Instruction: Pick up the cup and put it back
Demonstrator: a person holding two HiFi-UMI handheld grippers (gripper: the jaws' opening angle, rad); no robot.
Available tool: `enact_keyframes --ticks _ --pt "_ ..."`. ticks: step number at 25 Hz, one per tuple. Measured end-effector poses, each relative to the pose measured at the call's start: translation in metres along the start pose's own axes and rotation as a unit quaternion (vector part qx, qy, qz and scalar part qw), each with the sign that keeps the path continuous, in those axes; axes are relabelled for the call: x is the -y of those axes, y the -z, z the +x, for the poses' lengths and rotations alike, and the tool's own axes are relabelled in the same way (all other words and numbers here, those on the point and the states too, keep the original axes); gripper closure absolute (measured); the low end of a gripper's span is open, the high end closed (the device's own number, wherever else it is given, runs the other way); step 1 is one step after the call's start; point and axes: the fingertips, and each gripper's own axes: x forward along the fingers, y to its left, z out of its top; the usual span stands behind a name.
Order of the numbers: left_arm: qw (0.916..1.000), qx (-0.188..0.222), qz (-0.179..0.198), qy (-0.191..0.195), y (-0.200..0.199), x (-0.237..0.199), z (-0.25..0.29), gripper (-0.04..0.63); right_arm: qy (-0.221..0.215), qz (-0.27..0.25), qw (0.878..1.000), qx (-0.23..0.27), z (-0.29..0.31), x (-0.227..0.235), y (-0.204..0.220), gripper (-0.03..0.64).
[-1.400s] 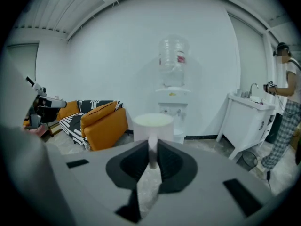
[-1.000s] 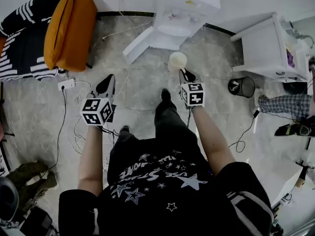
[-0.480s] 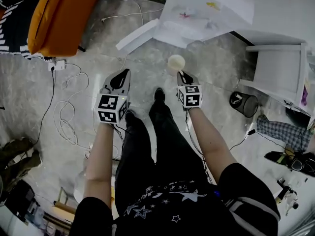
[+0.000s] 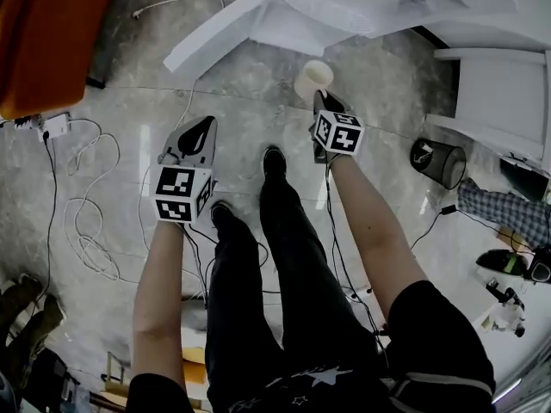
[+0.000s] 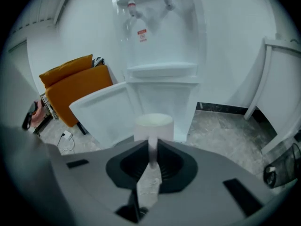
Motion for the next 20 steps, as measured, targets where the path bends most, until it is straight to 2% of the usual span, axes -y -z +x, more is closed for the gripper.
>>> enact_keyframes --ticks 4,8,15,20 --pt "0.9997 0.009 -0.016 -0.014 0.037 -0.028 0.038 0.586 0.014 -0.011 1.000 0.015 0.067 0.019 0.004 0.572" --pt "0.9995 0.022 -0.021 -0.013 0.062 -0.052 0.082 0.586 0.023 -0.013 0.999 0.039 0.128 0.030 -0.009 0.572" --pt "0.9983 0.058 -0.007 0.006 0.071 -0.078 0.165 0.586 0.038 -0.025 0.995 0.083 0.221 0.056 -0.045 0.572" --pt "0.9969 0.077 0.011 0.007 0.078 -0.098 0.208 0.586 0.047 -0.024 0.993 0.102 0.269 0.071 -0.048 0.572"
